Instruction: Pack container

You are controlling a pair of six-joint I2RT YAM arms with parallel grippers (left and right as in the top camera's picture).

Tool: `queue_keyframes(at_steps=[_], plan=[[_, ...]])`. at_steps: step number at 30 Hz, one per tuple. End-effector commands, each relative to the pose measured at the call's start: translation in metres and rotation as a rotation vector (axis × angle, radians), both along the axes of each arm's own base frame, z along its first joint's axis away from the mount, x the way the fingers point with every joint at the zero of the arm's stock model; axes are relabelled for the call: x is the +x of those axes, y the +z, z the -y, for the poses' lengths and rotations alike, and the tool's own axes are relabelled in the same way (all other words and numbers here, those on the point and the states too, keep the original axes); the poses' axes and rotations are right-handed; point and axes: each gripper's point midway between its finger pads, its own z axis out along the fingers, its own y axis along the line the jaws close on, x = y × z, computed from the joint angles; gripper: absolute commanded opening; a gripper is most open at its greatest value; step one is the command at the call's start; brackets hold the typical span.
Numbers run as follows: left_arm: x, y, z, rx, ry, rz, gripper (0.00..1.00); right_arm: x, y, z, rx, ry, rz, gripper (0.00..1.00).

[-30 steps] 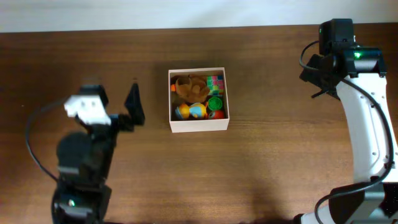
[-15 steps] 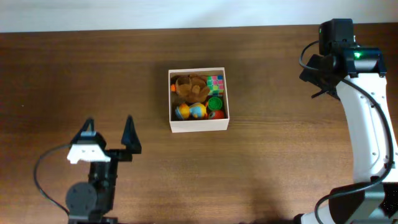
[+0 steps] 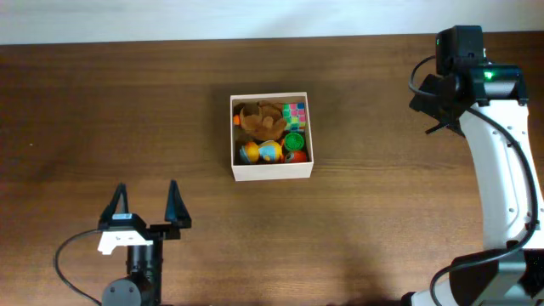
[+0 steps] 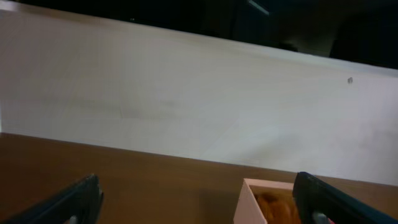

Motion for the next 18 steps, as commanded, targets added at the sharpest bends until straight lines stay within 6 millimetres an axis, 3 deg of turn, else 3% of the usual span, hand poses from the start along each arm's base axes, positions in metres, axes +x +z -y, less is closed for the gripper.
queue_keyframes(at_steps=[1,11,18], plan=[[0.003,-0.018,-0.003,0.008,0.015,-0.024,0.99,0.001,-0.002,0.002,-0.003,0.000,-0.008,0.99],[0.005,-0.078,-0.016,0.018,0.090,-0.270,0.99,0.001,-0.002,0.002,-0.003,0.000,-0.008,0.99],[0.005,-0.077,-0.012,0.061,0.072,-0.269,0.99,0.001,-0.002,0.002,-0.003,0.000,-0.008,0.99]])
